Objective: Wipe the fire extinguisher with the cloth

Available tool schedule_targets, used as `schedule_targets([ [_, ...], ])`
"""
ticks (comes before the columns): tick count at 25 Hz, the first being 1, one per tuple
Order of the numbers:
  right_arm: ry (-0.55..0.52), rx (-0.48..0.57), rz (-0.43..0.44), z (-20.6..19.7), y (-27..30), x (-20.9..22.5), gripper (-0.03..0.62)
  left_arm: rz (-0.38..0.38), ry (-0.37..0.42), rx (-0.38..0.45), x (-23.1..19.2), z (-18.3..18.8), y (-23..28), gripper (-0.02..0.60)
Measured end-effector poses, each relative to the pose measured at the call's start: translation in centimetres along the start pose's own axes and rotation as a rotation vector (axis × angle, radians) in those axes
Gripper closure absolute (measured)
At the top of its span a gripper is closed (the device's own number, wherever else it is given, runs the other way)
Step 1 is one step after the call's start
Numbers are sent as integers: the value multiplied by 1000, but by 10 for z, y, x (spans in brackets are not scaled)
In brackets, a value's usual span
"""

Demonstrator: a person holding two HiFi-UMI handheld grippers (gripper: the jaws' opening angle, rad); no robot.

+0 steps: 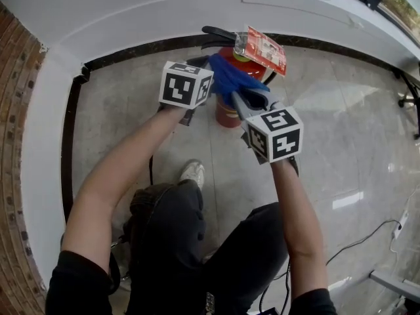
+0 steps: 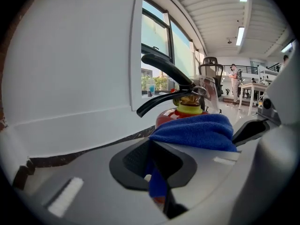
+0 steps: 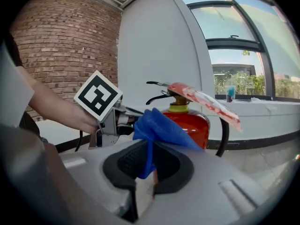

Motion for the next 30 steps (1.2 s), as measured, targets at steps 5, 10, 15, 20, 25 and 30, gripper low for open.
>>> schedule_targets([
  [5,36,20,-30,-5,-11,18,559,-48,20,-4,12,-9,-5,569],
  [10,34,52,-80,-1,-25,39,559,-109,7,-41,31,-21,-14,569],
  [15,45,98,-132,7,-33,56,559,-175,2,-65,45,-17,-23,569],
  [20,42,151,-207,15,-32,75,560,-226,57,-90,70,-12,-23,569],
  [25,52,120,-237,9,-18,93,562,-251,19,-94,80,-14,-20,568],
  [30,84,19,-229,-26,-7,99,565,-227,-7,-68,80,-20,-18,568],
])
Point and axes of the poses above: the fingertips, and each gripper's own axes: y forward along the fingers, x to its right, z out of its top, the point moved 8 cm from there along -y, backward along the fingers, and after that the axes turned 9 degrees about y, right-handed, at the moved point
